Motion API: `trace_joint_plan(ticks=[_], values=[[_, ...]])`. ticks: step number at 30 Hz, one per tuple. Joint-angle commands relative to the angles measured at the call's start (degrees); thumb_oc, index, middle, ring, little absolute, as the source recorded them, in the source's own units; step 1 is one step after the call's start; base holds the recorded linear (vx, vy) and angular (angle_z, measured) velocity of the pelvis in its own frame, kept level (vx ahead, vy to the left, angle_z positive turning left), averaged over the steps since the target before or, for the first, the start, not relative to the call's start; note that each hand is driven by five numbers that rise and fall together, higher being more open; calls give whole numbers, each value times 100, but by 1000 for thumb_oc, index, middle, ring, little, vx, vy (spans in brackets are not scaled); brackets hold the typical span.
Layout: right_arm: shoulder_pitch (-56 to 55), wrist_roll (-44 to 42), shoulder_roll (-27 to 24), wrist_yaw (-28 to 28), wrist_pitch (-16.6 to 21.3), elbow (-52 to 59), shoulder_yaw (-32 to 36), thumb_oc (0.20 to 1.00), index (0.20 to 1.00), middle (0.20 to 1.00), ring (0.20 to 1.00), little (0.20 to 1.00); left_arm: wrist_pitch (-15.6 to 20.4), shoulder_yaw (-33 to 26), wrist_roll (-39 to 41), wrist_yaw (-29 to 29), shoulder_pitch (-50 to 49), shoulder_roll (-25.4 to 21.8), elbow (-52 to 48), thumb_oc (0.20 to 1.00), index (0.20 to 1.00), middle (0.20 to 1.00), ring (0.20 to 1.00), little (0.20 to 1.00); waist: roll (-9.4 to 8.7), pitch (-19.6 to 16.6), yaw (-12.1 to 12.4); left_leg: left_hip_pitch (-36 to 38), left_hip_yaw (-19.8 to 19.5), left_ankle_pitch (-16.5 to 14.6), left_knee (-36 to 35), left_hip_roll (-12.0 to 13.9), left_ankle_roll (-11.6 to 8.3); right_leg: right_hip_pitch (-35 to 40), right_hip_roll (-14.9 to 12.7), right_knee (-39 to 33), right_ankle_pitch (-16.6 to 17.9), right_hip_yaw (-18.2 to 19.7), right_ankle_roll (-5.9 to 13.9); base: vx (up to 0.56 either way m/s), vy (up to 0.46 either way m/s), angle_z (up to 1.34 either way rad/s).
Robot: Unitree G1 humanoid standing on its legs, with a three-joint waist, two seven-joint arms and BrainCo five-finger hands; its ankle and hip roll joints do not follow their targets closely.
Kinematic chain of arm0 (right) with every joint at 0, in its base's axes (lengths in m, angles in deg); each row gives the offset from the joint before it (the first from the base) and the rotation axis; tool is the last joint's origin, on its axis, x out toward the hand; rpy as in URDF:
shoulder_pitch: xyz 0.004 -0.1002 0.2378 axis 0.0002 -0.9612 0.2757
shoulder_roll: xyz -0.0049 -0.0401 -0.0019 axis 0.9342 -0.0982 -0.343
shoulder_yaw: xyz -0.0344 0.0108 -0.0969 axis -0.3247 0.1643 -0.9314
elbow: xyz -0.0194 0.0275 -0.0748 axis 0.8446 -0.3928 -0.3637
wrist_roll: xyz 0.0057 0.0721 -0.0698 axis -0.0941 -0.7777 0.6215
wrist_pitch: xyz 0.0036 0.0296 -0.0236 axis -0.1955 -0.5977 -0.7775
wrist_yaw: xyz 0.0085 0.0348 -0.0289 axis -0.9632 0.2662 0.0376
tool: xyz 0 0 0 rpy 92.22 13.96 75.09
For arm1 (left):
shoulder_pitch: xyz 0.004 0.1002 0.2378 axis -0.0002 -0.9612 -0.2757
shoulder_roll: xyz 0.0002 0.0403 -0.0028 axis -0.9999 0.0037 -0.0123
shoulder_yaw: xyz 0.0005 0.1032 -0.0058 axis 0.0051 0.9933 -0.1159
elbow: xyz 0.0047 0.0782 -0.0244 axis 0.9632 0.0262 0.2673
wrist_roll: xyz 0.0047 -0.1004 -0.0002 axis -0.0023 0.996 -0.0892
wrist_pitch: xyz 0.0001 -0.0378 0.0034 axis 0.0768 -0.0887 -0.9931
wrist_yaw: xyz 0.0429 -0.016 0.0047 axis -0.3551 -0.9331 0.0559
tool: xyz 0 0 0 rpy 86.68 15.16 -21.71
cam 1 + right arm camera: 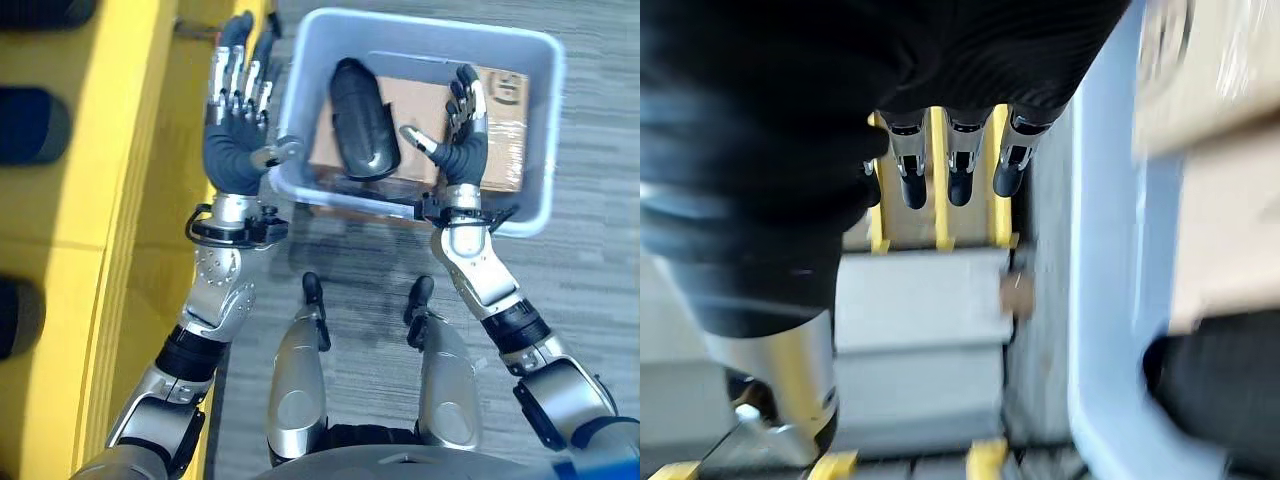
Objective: Move parts from the plastic box to the shelf.
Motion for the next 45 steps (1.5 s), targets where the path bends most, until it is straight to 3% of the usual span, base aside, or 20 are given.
trace_joint_plan(ticks=[1,3,6,9,11,13,14,15,16,18,29,32,45], values=[[-139,431,-340,-41,134,368,255,1000,1000,1000,1000,1000,-318,174,-439,705,77,70,-248,1000,1000,1000,1000,1000,-119,-178,-20,294,144,-162,105,335,-189,417,22,-141,-150,202,345,33,-26,-48],[-602,317,-543,-255,123,589,363,1000,1000,1000,1000,1000,-742,289,-494,983,84,184,-95,1000,1000,1000,1000,1000,-202,-178,-239,391,273,-158,169,494,-241,441,105,-102,-178,292,318,33,-36,-56],[-921,390,-773,-604,154,734,444,1000,1000,1000,1000,1000,-889,463,-288,1291,36,334,136,1000,1000,1000,1000,1000,-280,-178,-436,457,461,-151,298,717,-322,443,197,-89,-191,316,283,57,-44,-57],[-950,268,-925,-899,397,714,384,1000,1000,1000,1000,1000,-1042,651,-213,2068,88,509,538,1000,1000,1000,1000,1000,-357,-178,-590,417,481,-129,595,955,-489,370,349,48,-373,367,265,78,-49,-56],[-890,308,-893,-1037,473,740,354,1000,1000,1000,1000,1000,-975,664,-79,2559,183,614,879,1000,1000,1000,1000,1000,-413,-178,-643,280,499,-25,745,1091,-553,232,437,129,-415,378,220,7,-84,-27],[-856,-26,-786,-1121,213,863,331,1000,1000,1000,1000,1000,-367,507,81,2701,273,760,1011,1000,1000,1000,1000,1000,-510,-178,-674,63,516,99,855,1248,-636,-5,541,193,-448,345,170,-2,-124,-29],[-920,-60,-717,-1026,190,809,343,1000,1000,1000,1000,1000,-269,461,-302,3017,232,838,848,1000,1000,1000,1000,1000,-556,-178,-656,-29,505,137,826,1267,-646,-98,585,180,-438,320,149,-4,-92,-13],[-926,-43,-710,-1015,202,793,341,1000,1000,1000,1000,1000,-281,458,-340,3142,228,848,828,1000,1000,1000,1000,1000,-565,-178,-653,-47,501,140,822,1268,-645,-115,590,181,-437,316,146,-9,-101,-2],[-974,-14,-648,-973,252,716,327,1000,1000,1000,1000,1000,-606,401,-497,3926,255,918,919,1000,1000,1000,1000,1000,-631,-178,-643,-162,494,178,808,1287,-672,-215,607,188,-436,274,146,-11,-72,5],[-1012,-34,-612,-927,215,707,343,1000,1000,1000,1000,1000,-794,293,-605,4433,320,926,1095,1000,1000,1000,1000,1000,-674,-178,-647,-225,495,183,792,1286,-688,-272,613,168,-429,262,153,-16,-57,6],[-1343,-16,-608,-900,389,654,468,1000,1000,1000,1000,1000,-607,-262,-1293,5029,-40,808,1138,1000,1000,1000,1000,1000,-808,-178,-468,-711,261,40,1008,1256,-674,-529,504,240,-428,112,161,-10,-23,8],[-1367,-289,-589,-984,258,653,459,1000,1000,1000,1000,1000,-600,-392,-1422,5149,-66,721,1202,1000,1000,1000,1000,1000,-841,-178,-438,-758,233,24,1046,1263,-684,-551,498,277,-443,84,158,4,2,9],[-1111,-738,-535,-1283,-96,540,372,1000,1000,1000,1000,1000,-1413,-428,-1036,5054,833,727,2234,1000,1000,1000,1000,1000,-1099,-178,-556,-1201,171,-208,1421,1303,-640,-808,550,426,-426,119,169,4,10,4]])
